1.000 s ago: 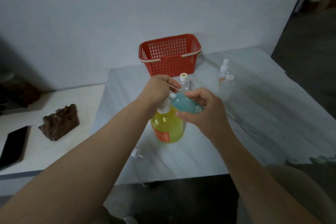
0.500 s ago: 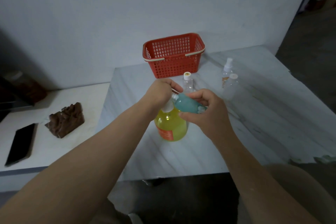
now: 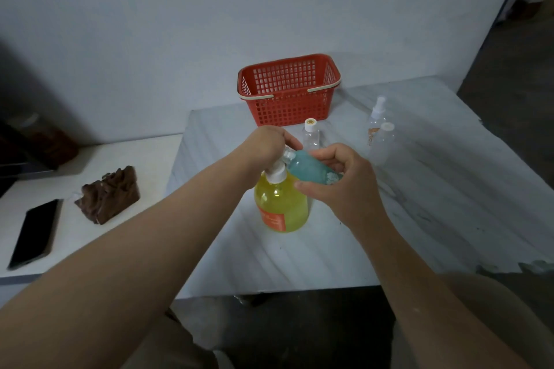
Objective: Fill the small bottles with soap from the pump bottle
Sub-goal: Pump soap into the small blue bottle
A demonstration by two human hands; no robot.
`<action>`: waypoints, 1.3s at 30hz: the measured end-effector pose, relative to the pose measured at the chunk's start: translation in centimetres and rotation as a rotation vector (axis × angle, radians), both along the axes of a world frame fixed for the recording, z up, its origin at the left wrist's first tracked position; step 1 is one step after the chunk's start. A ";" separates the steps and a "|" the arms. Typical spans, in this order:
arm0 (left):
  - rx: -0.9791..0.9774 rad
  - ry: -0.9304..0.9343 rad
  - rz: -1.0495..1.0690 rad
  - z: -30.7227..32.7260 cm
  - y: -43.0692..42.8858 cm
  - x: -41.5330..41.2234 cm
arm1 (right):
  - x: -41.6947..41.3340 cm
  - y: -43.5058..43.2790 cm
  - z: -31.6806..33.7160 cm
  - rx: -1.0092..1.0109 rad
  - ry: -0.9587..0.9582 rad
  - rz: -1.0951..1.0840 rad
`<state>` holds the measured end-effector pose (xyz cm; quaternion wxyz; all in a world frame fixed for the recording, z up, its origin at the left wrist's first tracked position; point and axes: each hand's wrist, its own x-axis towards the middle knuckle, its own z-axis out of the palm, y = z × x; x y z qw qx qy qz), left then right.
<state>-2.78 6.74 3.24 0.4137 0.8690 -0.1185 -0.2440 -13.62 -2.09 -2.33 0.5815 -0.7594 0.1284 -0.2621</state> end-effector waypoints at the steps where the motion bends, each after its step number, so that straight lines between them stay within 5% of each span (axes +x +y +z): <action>1: 0.006 0.005 0.003 0.2 0.1 0.1 | 0.0 0.1 0.1 -0.003 -0.001 0.003; 39: -0.159 0.026 0.034 0.4 0.1 -0.8 | 0.2 -0.4 -0.6 0.029 0.031 0.036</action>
